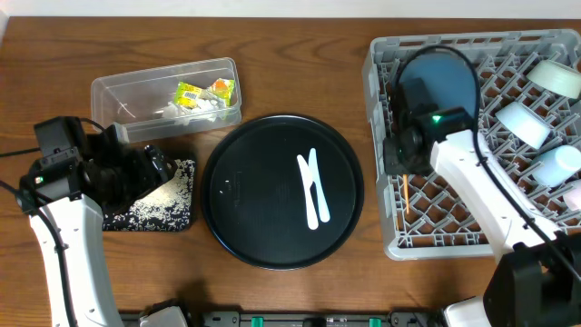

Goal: Sort waste into correct bins and load items into the dishwasher rack
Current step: 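Carry the second chopstick with right gripper into the rack, release, then reach right gripper to the white plastic spoon on the tray, grasp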

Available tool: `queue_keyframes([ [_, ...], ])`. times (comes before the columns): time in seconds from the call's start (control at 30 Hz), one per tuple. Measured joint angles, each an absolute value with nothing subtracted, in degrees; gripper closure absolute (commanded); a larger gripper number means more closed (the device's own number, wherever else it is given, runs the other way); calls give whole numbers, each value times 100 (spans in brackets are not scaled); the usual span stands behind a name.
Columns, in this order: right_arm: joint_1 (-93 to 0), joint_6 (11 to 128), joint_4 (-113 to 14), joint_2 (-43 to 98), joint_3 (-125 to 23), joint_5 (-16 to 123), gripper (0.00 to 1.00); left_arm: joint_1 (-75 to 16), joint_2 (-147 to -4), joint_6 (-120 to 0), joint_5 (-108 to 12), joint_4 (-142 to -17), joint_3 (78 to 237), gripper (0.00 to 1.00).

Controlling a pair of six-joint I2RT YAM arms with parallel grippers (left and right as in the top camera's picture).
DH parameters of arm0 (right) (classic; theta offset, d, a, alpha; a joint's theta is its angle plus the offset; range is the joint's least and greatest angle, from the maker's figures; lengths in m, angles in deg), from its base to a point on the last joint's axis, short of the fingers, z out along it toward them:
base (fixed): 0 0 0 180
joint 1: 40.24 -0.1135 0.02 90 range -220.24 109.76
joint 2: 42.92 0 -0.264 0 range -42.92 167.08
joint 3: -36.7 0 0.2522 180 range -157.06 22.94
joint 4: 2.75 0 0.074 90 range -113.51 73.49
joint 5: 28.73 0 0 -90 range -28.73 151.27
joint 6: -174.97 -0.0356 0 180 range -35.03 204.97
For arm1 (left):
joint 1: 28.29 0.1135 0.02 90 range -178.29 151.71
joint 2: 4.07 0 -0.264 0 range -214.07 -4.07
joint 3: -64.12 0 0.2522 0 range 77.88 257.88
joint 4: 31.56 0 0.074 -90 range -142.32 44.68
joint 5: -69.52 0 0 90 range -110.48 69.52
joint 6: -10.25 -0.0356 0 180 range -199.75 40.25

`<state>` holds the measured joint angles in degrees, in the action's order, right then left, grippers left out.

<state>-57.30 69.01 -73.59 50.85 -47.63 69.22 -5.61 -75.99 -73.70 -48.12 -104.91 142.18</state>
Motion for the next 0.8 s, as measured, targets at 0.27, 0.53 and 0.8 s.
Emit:
queue_keyframes([
  [0.27,-5730,6872,-6972,5085,-4463,6845,74,-561,-7599,-7370,-4812,-10491,14215,17],
  [0.53,-5708,7087,-7282,5085,-5657,6452,59,-561,-7599,-7370,-4814,-10496,14218,17],
  [0.8,-6420,7301,-7142,5081,-6061,5600,59,-561,-7599,-7368,-4812,-10491,14215,17],
])
